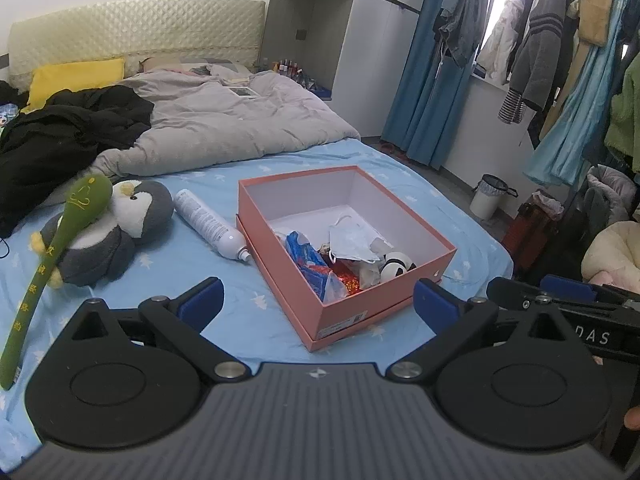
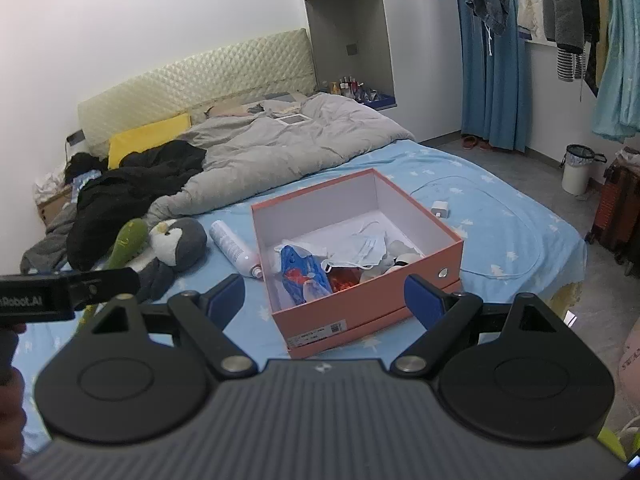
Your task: Organize soft objects
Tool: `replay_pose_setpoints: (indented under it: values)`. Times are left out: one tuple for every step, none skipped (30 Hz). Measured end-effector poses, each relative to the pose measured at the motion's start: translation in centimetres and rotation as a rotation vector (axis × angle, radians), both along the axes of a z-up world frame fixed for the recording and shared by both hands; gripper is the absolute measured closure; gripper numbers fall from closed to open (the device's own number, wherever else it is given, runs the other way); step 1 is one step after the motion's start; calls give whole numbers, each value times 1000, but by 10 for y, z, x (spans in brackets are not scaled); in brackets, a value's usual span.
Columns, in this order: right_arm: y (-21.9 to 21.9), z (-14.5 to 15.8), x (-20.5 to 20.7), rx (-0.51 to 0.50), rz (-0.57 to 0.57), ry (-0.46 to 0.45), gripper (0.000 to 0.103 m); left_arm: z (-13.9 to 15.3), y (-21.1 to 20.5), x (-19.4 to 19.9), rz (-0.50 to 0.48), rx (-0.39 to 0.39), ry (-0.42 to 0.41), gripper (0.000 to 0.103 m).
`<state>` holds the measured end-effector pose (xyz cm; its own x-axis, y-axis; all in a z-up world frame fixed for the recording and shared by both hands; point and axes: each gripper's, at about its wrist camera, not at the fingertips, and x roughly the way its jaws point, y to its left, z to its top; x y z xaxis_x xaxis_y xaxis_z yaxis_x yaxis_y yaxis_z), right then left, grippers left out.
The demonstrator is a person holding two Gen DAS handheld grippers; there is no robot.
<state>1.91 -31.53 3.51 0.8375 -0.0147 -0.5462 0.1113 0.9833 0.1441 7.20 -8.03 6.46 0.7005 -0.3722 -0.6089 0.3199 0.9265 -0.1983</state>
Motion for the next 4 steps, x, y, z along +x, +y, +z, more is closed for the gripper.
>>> replay_pose_setpoints:
  values:
    - [0, 0, 0, -9, 3, 1, 15, 0, 0, -1, -2, -4, 1, 1]
    - [1, 0, 0, -12, 4, 4, 15, -1, 0, 0, -4, -10, 4, 1]
    - [1, -1, 0, -9, 4, 6, 15, -1, 1, 0, -5, -14, 6, 1]
    - [0, -1, 1, -2, 4, 9, 15, -2, 0, 0, -4, -13, 7, 1]
